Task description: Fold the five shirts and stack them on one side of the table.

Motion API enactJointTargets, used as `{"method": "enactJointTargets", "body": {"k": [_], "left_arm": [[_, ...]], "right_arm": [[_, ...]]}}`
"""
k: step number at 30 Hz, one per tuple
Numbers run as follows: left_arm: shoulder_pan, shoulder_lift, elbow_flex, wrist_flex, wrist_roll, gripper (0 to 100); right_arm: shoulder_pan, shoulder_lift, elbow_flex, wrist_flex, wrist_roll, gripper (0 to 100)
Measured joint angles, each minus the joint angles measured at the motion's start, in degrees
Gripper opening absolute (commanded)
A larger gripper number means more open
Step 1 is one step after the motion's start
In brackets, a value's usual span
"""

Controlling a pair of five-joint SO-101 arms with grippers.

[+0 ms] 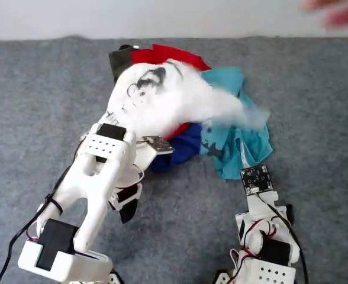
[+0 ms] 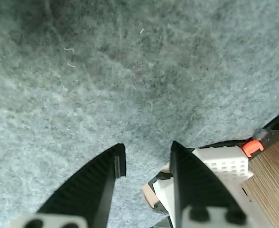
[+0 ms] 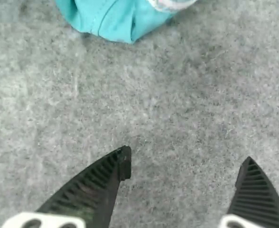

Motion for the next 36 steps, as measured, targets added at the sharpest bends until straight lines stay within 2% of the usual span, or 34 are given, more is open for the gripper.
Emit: {"method": "enactJointTargets", "body": {"k": [36], "left_arm": [[0.00,0.00,3.08,0.00,0.00,16]], "right_arm": [[0.00,-0.44,0.00,0.35,0.00,35.8]]}}
